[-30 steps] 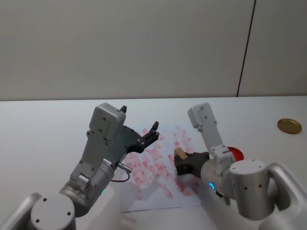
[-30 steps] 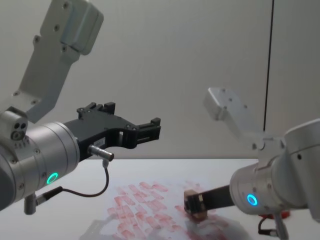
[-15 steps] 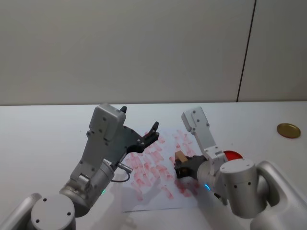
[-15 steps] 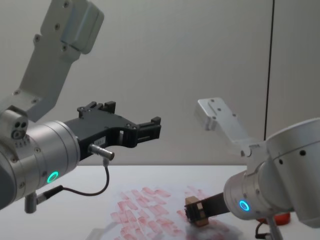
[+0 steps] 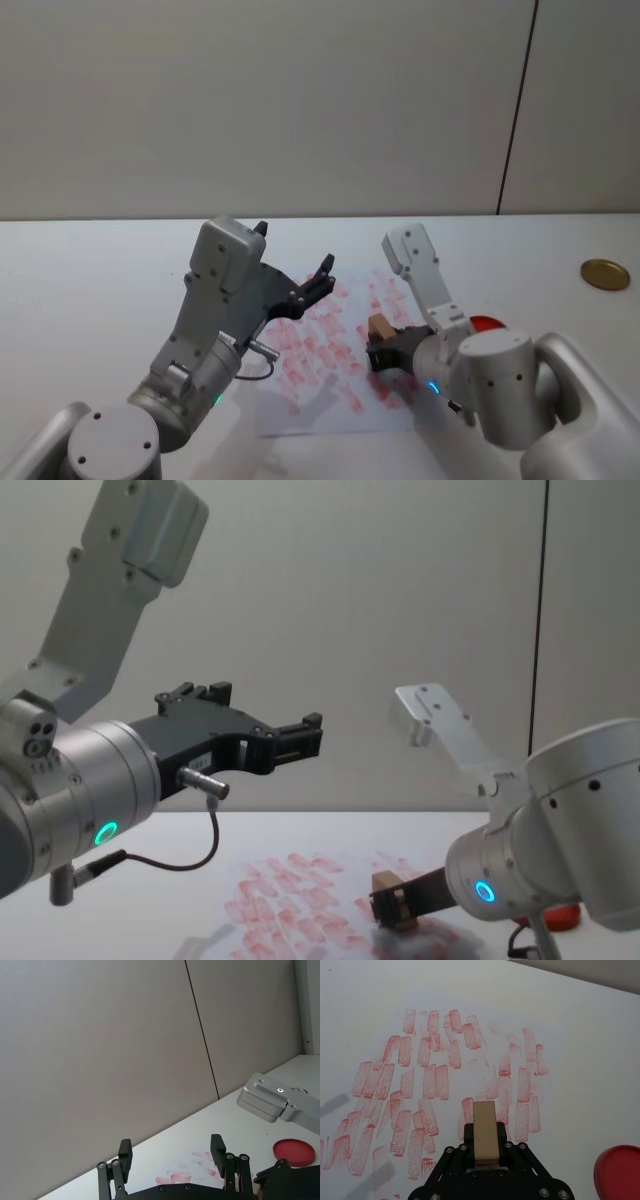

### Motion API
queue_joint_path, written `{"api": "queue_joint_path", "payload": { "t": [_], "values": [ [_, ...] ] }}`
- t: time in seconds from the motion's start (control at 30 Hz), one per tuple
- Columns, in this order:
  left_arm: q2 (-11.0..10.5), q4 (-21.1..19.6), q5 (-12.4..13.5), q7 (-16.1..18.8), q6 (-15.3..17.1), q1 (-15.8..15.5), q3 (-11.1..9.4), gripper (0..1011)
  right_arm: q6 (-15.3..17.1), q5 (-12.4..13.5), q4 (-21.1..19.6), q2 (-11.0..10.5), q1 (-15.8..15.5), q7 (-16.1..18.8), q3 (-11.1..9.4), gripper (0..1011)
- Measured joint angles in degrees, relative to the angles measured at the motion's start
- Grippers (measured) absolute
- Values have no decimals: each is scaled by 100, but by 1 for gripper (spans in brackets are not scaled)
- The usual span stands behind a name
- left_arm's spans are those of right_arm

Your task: Use the one hand to pick up the stamp and affix it onto the A4 paper.

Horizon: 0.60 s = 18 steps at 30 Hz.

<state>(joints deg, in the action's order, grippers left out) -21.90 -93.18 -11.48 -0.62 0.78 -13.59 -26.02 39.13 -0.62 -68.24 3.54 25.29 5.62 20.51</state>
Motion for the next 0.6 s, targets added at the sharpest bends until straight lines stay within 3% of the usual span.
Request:
{"api": "queue_joint_path", "payload": {
  "t": [0.27, 0.6],
  "values": [
    [0, 0, 0, 0, 0, 0, 0, 993, -1, -18, 0, 5, 18, 2, -20, 220],
    [0, 0, 0, -1, 2, 0, 0, 993, -294, -129, -312, -39, -67, -35, -38, 220]
  ]
}}
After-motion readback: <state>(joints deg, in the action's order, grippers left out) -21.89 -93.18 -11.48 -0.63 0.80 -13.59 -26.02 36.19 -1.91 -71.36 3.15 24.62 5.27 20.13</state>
